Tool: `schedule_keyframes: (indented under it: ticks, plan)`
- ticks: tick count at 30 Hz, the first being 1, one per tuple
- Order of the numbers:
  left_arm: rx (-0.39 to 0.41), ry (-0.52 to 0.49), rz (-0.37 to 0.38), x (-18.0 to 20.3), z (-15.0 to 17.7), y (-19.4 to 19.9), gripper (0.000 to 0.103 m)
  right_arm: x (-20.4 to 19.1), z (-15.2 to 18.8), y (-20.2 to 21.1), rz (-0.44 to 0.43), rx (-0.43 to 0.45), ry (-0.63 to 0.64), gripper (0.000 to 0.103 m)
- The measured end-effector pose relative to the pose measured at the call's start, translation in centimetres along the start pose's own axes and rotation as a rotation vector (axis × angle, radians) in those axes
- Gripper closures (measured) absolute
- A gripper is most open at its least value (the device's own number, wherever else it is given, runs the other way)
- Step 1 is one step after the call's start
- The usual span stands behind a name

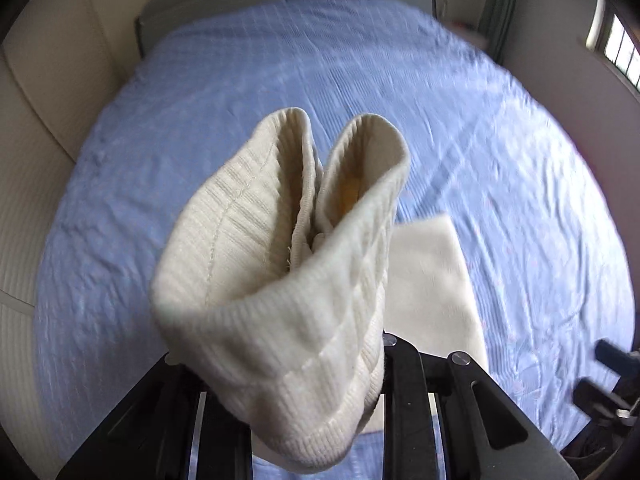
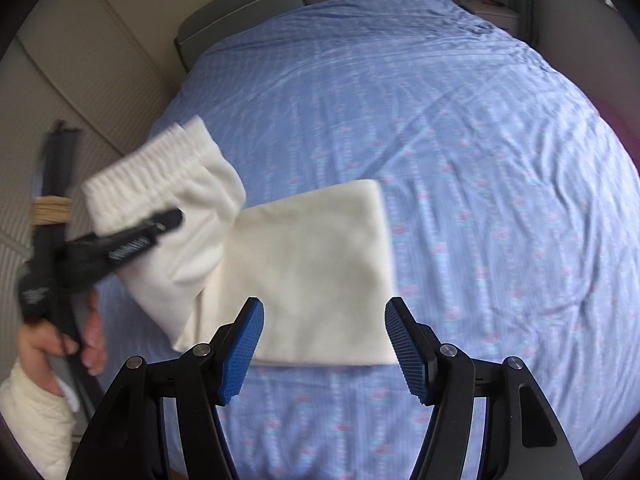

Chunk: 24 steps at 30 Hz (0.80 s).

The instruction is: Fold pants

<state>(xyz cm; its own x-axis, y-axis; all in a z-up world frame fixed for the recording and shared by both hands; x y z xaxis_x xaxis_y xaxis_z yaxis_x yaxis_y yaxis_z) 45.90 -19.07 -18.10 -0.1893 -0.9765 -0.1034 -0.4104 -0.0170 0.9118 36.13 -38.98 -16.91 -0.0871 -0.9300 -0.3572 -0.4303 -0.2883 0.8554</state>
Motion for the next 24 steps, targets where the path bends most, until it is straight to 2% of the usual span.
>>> schedule_keyframes:
  ticks: [3, 6, 11, 13, 14, 16, 18, 22, 24]
  plan:
    - [-0.068, -0.004, -0.015, 3.3, 0.1, -2.7, 0.08, 2.9, 0.0, 0.3, 0.013, -0.008, -0.02, 0.038]
    - [-0.11, -0.066, -0.078, 6.2, 0.4, -4.6, 0.079, 5.5, 0.4, 0.2, 0.025, -0.028, -0.041, 0.038]
    - [-0.178, -0.099, -0.113, 9.8, 0.8, -6.3, 0.078, 8.4, 1.0, 0.0, 0.035, -0.053, -0.066, 0.038]
    - [-0.186, -0.098, -0.078, 10.3, 1.1, -6.0, 0.073, 9.2, 1.0, -0.2, 0.034, -0.061, -0.07, 0.038]
    - [-0.186, -0.085, -0.048, 10.1, 0.8, -5.8, 0.061, 9.5, 1.0, -0.3, 0.036, -0.065, -0.069, 0.038]
    - [-0.165, -0.028, 0.068, 10.2, 1.5, -4.4, 0.037, 9.8, 0.8, -0.7, 0.035, -0.075, -0.063, 0.038]
    - [-0.137, 0.026, 0.162, 9.9, 1.4, -3.1, 0.036, 9.9, 0.6, -0.9, 0.035, -0.08, -0.053, 0.038]
    - [-0.081, 0.121, 0.154, 7.8, 1.0, -0.7, 0.035, 9.5, -0.2, -1.6, 0.022, -0.085, -0.033, 0.038]
    - [-0.07, 0.147, 0.118, 6.1, 1.6, 0.0, 0.033, 8.8, -0.5, -2.1, -0.017, -0.087, -0.022, 0.038]
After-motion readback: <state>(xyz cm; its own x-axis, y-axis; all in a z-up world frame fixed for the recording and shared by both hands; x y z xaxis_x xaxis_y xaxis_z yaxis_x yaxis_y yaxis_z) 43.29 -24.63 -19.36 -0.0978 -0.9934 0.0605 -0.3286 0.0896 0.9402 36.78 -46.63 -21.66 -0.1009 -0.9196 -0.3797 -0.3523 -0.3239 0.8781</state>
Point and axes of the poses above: each gripper's, at about its wrist camera, not at the fingertips, and y roughly against the way its jaws point, x to its right, z to its underside, the point moved 1 cm from there along -y, roughly the way its jaws point, and after that the axes turned 4 degrees about -y, right-handed, at the moved point
